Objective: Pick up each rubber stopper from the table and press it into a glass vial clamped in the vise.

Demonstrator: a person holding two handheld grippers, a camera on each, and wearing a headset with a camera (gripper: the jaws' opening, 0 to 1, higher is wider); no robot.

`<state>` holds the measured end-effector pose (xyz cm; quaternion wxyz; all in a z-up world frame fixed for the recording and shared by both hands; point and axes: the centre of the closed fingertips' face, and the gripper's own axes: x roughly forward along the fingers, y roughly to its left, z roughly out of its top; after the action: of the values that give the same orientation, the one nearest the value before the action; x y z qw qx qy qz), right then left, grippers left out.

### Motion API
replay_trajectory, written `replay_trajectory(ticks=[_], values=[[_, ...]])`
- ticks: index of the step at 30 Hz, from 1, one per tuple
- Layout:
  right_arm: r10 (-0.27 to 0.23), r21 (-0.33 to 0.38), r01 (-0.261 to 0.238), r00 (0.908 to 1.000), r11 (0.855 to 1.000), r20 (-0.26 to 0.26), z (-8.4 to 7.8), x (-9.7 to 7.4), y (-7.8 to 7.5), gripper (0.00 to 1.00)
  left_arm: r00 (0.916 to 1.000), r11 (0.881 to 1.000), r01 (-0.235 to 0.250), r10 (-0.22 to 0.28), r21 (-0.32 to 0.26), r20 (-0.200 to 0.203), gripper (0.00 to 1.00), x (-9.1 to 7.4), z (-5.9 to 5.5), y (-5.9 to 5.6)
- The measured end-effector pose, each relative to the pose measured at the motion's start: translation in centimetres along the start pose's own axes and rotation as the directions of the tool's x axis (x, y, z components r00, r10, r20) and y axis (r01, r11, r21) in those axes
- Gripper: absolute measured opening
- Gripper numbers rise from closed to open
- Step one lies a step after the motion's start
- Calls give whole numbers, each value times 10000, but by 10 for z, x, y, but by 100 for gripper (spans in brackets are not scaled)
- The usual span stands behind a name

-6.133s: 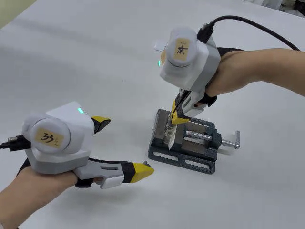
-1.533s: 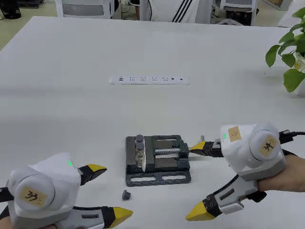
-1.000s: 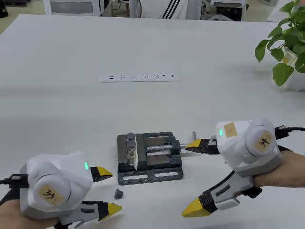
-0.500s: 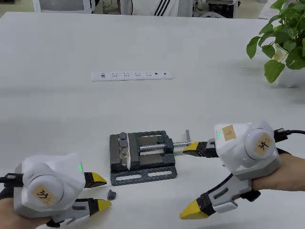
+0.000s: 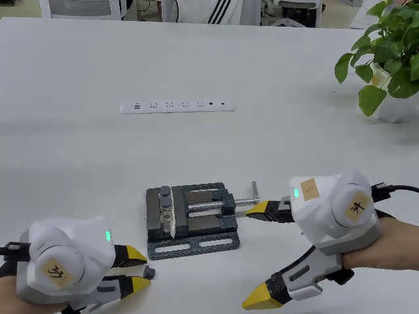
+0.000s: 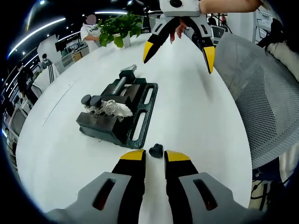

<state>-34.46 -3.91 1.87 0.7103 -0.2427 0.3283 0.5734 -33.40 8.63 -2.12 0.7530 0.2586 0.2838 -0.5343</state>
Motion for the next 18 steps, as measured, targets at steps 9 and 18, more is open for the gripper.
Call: replay_trajectory(ticks=[9,18], values=[[81,5,-81,10000,10000,-2,0,3,3,82,10000,10000,2,-2,-10,86,8,-1,0,-2],[126,86,-127,9998,9999,155,5,6,7,80,9994,9997,-245,244,41,240,8,-4,4,-2]])
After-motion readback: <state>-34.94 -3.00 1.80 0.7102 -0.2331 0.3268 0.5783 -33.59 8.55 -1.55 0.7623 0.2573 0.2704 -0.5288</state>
